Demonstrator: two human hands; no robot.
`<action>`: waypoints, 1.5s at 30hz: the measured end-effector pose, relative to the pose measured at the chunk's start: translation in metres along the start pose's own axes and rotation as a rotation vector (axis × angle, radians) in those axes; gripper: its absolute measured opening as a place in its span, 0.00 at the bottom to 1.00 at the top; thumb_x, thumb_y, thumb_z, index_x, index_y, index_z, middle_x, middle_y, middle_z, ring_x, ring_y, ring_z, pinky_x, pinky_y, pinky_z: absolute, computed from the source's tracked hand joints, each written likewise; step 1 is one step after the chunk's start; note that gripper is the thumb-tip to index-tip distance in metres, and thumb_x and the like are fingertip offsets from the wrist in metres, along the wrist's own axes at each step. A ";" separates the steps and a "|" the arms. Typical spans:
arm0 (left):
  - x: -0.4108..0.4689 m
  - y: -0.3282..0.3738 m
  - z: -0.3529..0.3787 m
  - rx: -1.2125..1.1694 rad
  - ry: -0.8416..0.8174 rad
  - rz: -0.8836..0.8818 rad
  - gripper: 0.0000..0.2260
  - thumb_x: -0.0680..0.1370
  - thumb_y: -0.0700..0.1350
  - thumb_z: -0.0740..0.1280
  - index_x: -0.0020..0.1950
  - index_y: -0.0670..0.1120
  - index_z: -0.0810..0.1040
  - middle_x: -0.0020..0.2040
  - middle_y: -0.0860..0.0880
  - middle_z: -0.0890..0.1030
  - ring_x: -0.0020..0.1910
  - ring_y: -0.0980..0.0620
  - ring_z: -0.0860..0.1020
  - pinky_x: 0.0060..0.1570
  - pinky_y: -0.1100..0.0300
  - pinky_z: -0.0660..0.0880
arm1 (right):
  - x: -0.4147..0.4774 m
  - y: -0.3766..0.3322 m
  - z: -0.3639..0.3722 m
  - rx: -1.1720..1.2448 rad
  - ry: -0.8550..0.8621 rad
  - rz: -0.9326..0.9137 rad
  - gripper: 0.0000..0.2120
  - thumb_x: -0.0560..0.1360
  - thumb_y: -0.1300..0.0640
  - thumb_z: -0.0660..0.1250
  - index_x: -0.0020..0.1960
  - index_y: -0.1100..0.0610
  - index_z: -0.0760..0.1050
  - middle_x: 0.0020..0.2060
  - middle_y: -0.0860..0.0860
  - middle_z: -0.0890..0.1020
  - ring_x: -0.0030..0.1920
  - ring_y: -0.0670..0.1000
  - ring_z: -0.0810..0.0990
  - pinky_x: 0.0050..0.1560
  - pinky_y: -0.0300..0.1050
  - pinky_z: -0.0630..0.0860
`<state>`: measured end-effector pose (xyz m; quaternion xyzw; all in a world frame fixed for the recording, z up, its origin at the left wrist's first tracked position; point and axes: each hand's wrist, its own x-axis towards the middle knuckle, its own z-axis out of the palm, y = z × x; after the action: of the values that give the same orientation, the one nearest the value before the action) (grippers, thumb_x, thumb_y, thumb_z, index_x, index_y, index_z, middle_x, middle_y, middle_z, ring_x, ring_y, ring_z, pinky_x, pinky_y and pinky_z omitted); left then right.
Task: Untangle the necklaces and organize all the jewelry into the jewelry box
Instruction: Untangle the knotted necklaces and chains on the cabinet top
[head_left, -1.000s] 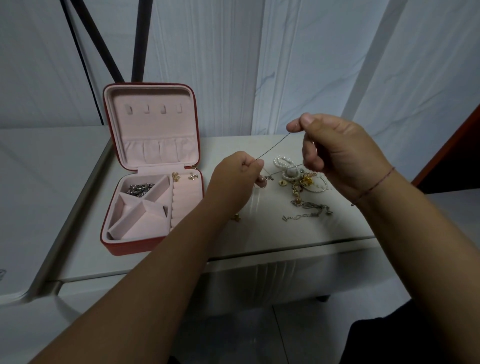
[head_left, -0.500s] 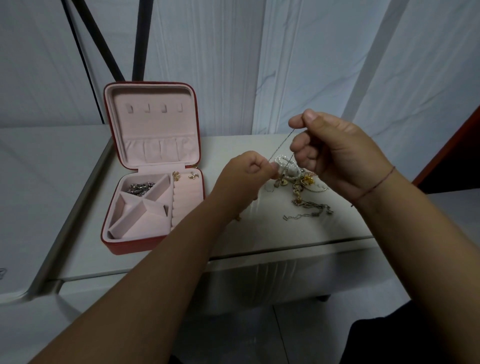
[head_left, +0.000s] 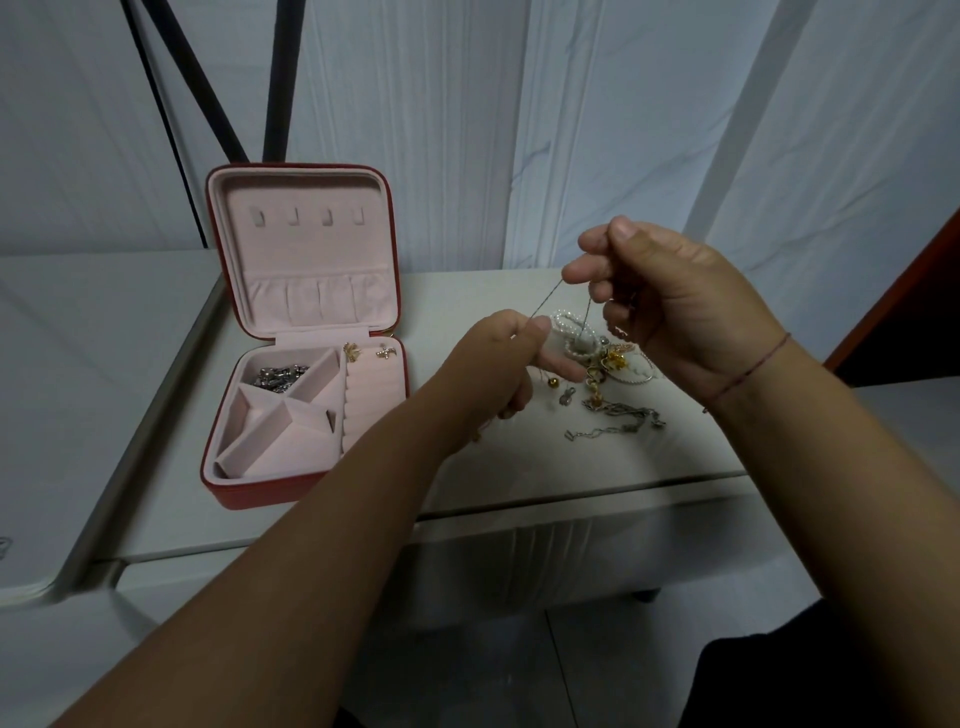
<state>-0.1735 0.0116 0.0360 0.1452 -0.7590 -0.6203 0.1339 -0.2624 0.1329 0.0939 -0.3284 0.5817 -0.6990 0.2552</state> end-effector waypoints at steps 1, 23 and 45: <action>0.000 0.001 0.000 -0.010 -0.020 -0.027 0.12 0.84 0.48 0.51 0.50 0.43 0.69 0.44 0.46 0.85 0.19 0.57 0.65 0.21 0.66 0.64 | 0.000 0.000 0.000 -0.005 0.007 -0.002 0.10 0.80 0.54 0.60 0.45 0.55 0.78 0.36 0.49 0.84 0.34 0.43 0.74 0.34 0.34 0.67; -0.003 -0.003 0.001 0.082 -0.146 -0.038 0.04 0.77 0.40 0.67 0.51 0.43 0.78 0.33 0.51 0.82 0.24 0.58 0.68 0.23 0.67 0.66 | 0.004 0.000 -0.019 -0.099 0.254 -0.101 0.09 0.80 0.56 0.61 0.50 0.55 0.79 0.47 0.51 0.86 0.23 0.45 0.59 0.30 0.37 0.60; 0.000 -0.003 -0.002 0.083 0.116 0.038 0.09 0.80 0.42 0.60 0.48 0.42 0.80 0.23 0.52 0.72 0.19 0.61 0.66 0.21 0.71 0.62 | 0.004 0.001 -0.023 -0.127 0.241 -0.082 0.09 0.79 0.56 0.61 0.48 0.53 0.80 0.47 0.51 0.86 0.25 0.45 0.59 0.31 0.36 0.62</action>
<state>-0.1723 0.0089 0.0335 0.1720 -0.7776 -0.5763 0.1832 -0.2825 0.1447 0.0910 -0.2809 0.6374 -0.7049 0.1336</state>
